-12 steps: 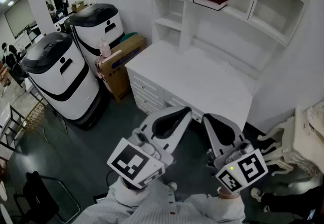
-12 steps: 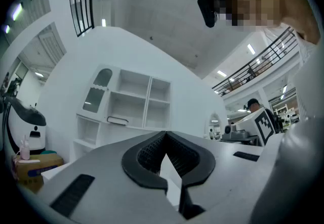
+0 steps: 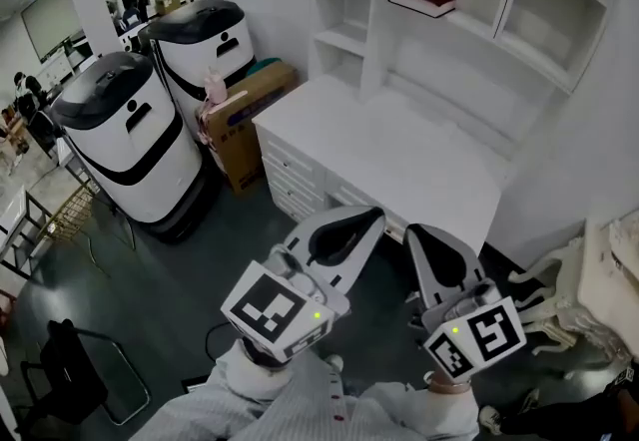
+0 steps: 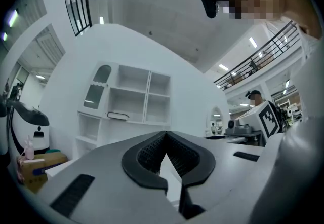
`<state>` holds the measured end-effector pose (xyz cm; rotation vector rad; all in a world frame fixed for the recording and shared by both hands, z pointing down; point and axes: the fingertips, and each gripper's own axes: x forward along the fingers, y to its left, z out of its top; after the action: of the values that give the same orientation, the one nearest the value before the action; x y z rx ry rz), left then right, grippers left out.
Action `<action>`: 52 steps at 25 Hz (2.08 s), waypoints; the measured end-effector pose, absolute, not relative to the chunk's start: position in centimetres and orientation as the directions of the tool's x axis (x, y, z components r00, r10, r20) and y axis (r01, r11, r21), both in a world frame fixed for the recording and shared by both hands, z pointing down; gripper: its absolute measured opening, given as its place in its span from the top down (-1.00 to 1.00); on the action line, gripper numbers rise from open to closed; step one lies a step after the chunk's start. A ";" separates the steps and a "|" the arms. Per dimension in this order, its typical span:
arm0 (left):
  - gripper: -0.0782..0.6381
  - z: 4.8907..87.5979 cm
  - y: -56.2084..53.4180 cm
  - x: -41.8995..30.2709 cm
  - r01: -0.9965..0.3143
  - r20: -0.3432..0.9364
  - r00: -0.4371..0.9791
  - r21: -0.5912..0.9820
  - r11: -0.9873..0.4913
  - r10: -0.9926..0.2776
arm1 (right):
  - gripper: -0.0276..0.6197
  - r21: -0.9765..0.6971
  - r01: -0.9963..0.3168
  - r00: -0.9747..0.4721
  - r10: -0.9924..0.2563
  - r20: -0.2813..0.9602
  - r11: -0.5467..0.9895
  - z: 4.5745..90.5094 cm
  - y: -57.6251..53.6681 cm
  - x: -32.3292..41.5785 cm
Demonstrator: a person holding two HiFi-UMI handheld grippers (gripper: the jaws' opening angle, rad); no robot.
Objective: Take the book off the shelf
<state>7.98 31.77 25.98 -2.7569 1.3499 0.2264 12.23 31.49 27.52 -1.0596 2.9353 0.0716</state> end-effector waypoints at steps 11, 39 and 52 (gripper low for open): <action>0.75 26.7 31.8 7.4 -0.822 -0.152 0.564 -0.007 -0.570 -0.812 | 0.87 0.014 -0.618 -0.786 -0.617 -0.026 0.786 28.4 31.0 12.5; 0.75 25.9 9.4 -3.2 -0.794 -0.144 0.600 0.010 -0.608 -0.787 | 0.87 0.031 -0.671 -0.741 -0.671 0.008 0.741 28.1 8.8 2.7; 0.75 27.2 2.9 -9.4 -0.745 -0.120 0.661 0.010 -0.667 -0.741 | 0.87 0.043 -0.744 -0.668 -0.744 -0.009 0.667 28.8 2.7 -2.2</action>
<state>-9.39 2.89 27.22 -2.8266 1.2647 0.1763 -2.20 2.72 28.77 -1.2838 2.8767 0.0671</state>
